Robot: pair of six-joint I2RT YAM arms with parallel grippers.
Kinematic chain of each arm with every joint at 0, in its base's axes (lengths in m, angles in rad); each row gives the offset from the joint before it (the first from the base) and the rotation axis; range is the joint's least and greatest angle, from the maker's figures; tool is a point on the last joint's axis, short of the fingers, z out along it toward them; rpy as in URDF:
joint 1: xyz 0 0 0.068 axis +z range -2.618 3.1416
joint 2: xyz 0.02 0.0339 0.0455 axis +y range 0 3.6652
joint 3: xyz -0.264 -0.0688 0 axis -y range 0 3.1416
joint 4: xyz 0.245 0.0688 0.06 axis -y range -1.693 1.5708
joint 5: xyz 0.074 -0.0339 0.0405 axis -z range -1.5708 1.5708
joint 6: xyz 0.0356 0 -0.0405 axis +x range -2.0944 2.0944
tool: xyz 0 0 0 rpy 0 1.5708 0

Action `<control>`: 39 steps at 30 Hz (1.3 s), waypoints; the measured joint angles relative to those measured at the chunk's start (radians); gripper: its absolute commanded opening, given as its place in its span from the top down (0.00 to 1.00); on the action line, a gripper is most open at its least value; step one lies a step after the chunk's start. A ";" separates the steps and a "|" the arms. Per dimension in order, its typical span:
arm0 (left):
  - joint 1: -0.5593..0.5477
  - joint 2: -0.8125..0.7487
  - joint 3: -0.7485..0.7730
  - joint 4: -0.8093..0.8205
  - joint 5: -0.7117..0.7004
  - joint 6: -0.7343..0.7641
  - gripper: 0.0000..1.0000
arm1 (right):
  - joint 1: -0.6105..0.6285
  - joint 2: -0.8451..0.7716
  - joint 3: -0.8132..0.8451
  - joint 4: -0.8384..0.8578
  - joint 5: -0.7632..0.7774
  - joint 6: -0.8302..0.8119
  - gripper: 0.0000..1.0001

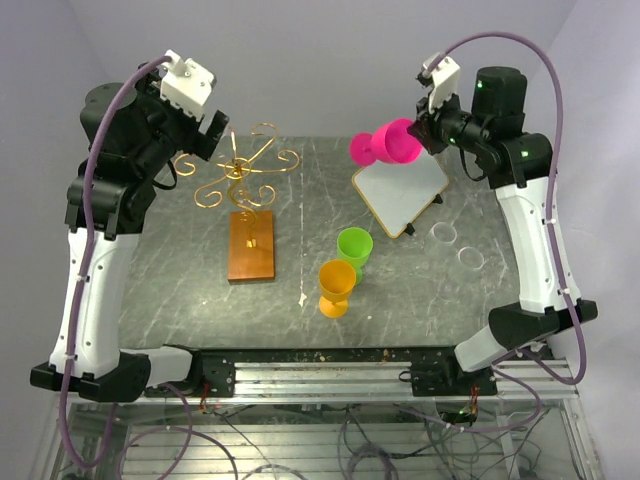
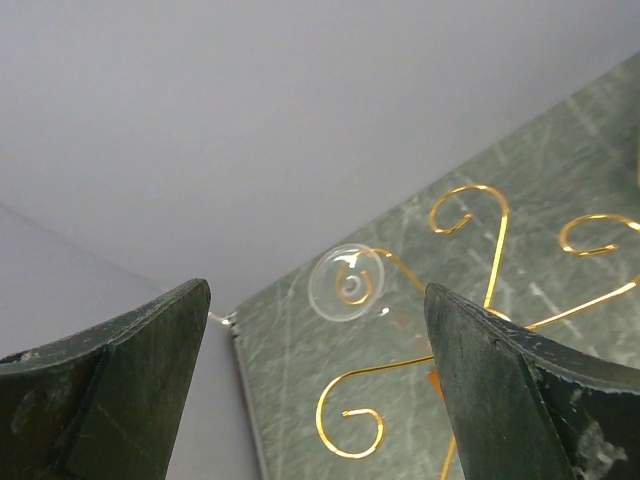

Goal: Place the wine glass upside down on the wine glass rack

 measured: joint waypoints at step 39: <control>-0.094 0.263 -0.090 0.354 0.495 -0.944 0.61 | 0.128 0.033 0.047 0.394 -0.215 0.299 1.00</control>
